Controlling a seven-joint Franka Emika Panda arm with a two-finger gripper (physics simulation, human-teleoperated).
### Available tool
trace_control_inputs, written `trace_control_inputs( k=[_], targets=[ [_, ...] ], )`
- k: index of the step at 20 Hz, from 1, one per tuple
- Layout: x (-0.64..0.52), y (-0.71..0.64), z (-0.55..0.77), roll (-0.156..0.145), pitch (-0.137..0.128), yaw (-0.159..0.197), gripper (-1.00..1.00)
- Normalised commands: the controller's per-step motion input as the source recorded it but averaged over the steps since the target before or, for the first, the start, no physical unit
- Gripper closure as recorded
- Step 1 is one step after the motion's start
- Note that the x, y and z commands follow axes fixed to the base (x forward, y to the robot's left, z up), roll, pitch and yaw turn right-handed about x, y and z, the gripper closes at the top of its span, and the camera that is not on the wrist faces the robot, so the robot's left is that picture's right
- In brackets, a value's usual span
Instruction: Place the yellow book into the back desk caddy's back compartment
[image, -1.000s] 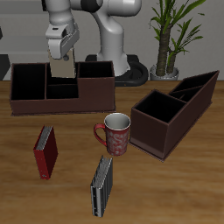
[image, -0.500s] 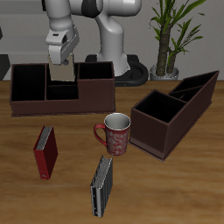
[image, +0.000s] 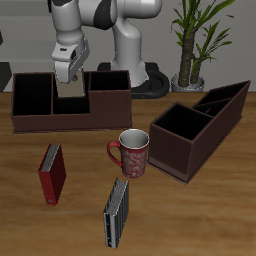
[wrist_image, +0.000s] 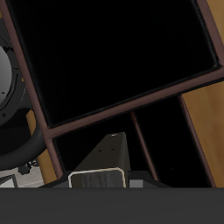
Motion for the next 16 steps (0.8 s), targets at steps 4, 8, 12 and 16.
trace_control_inputs(
  k=[4, 8, 12, 16],
  targets=[
    [0.10, -0.01, -0.24, -0.007, 0.036, 0.007, 1.00],
    [0.07, -0.06, -0.11, -0.026, 0.022, -0.016, -1.00],
    [0.04, -0.02, 0.01, -0.004, -0.003, -0.034, -1.00],
    [-0.01, -0.02, 0.07, -0.003, -0.015, -0.010, -1.00]
  ],
)
